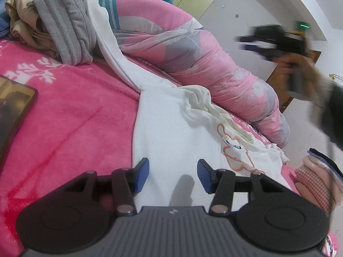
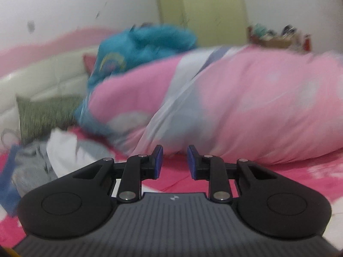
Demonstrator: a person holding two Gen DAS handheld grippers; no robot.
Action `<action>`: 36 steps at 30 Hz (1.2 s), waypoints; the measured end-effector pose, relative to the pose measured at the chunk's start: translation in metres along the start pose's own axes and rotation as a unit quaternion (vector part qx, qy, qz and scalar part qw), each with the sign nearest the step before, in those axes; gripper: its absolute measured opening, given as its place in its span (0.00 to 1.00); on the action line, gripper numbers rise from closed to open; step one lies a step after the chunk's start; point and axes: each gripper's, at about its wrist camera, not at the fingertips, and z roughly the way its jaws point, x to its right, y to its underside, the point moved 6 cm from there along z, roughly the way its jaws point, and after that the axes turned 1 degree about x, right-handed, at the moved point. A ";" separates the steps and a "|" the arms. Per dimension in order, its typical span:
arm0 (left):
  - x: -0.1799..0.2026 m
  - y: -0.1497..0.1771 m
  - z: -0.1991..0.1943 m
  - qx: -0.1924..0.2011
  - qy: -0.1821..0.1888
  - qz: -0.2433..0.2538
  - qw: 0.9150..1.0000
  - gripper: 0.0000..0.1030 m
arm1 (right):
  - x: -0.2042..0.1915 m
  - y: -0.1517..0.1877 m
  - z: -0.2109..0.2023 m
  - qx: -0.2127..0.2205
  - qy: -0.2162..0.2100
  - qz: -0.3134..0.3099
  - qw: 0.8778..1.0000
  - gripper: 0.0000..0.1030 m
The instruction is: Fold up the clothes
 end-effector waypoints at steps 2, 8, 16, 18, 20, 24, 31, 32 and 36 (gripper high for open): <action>0.000 0.000 0.000 0.001 -0.001 0.001 1.000 0.50 | 0.020 -0.018 -0.045 0.023 0.025 -0.007 0.999 0.23; 0.007 -0.006 -0.006 0.008 -0.025 0.017 1.000 0.52 | 0.063 -0.052 -0.165 0.064 0.093 -0.031 0.993 0.23; 0.053 -0.018 -0.023 0.003 -0.081 0.100 0.992 0.53 | 0.075 -0.026 -0.161 -0.006 0.088 -0.094 0.992 0.23; 0.066 -0.018 -0.019 -0.003 -0.087 0.120 0.989 0.53 | 0.072 -0.003 -0.135 -0.036 0.063 -0.097 0.993 0.23; 0.074 -0.017 -0.009 -0.007 -0.092 0.133 0.987 0.53 | 0.064 0.025 -0.100 -0.074 0.036 -0.099 0.992 0.23; 0.070 -0.010 0.015 -0.020 -0.117 0.142 0.983 0.53 | 0.041 0.079 -0.036 -0.146 -0.017 -0.094 0.985 0.23; 0.037 0.003 0.025 -0.029 -0.106 0.102 0.989 0.53 | -0.005 0.131 0.033 -0.215 -0.071 -0.103 0.969 0.23; 0.035 0.004 0.025 -0.025 -0.102 0.098 0.990 0.53 | -0.008 0.136 0.043 -0.221 -0.071 -0.108 0.967 0.23; 0.030 0.006 0.024 -0.016 -0.087 0.084 0.993 0.53 | -0.011 0.152 0.089 -0.241 -0.051 -0.115 0.962 0.22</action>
